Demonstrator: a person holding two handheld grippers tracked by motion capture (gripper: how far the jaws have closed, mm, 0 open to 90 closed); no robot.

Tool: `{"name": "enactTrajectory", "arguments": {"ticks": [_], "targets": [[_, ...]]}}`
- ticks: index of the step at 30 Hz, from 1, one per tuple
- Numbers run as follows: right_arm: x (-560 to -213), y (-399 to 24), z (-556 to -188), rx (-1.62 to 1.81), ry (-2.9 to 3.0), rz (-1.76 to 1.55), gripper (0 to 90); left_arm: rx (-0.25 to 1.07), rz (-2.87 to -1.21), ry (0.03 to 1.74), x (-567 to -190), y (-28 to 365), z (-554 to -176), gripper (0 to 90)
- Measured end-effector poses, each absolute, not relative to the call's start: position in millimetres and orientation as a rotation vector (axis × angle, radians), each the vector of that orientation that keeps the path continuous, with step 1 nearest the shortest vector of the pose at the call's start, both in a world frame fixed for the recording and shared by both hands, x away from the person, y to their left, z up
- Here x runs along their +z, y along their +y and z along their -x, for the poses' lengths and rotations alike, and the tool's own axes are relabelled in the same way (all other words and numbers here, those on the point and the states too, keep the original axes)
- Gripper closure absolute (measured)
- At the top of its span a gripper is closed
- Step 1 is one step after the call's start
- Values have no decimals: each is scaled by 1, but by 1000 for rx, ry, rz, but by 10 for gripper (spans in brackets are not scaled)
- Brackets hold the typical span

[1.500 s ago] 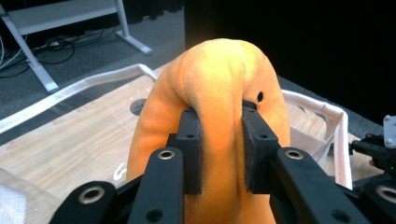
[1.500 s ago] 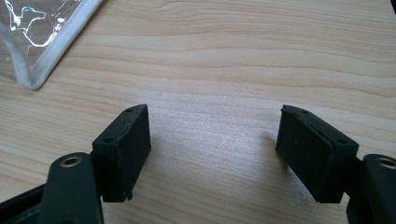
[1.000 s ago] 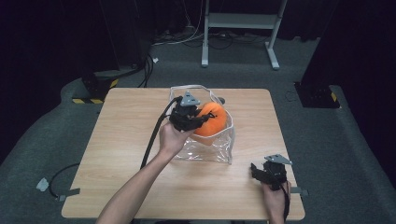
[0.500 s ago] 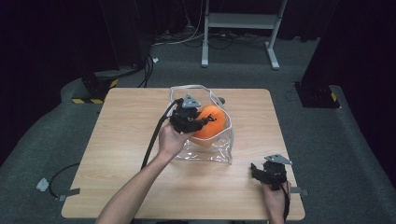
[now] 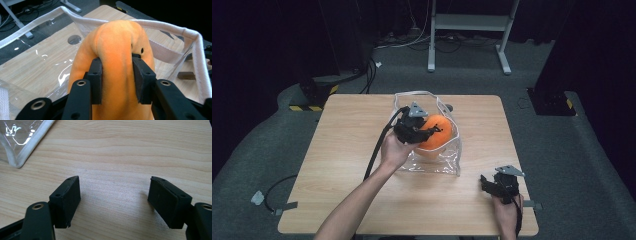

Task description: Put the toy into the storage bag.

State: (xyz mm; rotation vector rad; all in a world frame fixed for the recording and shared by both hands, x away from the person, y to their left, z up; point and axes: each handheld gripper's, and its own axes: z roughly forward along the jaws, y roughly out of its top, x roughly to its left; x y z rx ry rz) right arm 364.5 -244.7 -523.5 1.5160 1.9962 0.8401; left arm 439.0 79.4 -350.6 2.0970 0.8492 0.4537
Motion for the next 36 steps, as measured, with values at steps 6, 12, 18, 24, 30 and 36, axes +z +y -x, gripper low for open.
{"name": "enactTrajectory", "arguments": {"ticks": [6,12,18,24,30,36], "targets": [[-524,-245,-364,840,1996,-1516,257,469,-2116,846,-352,77,-439,614],[-524,-245,-364,840,1996,-1516,257,466,-2110,850,-352,77,-440,578],[-524,-245,-364,840,1996,-1517,257,481,-2118,849,-353,75,-439,534],[-524,-245,-364,840,1996,-1516,257,480,-2114,851,-354,75,-439,483],[-524,-245,-364,841,1997,-1516,256,457,-2092,849,-351,78,-440,496],[-524,-245,-365,841,1997,-1516,256,468,-2074,850,-349,80,-439,454]]}}
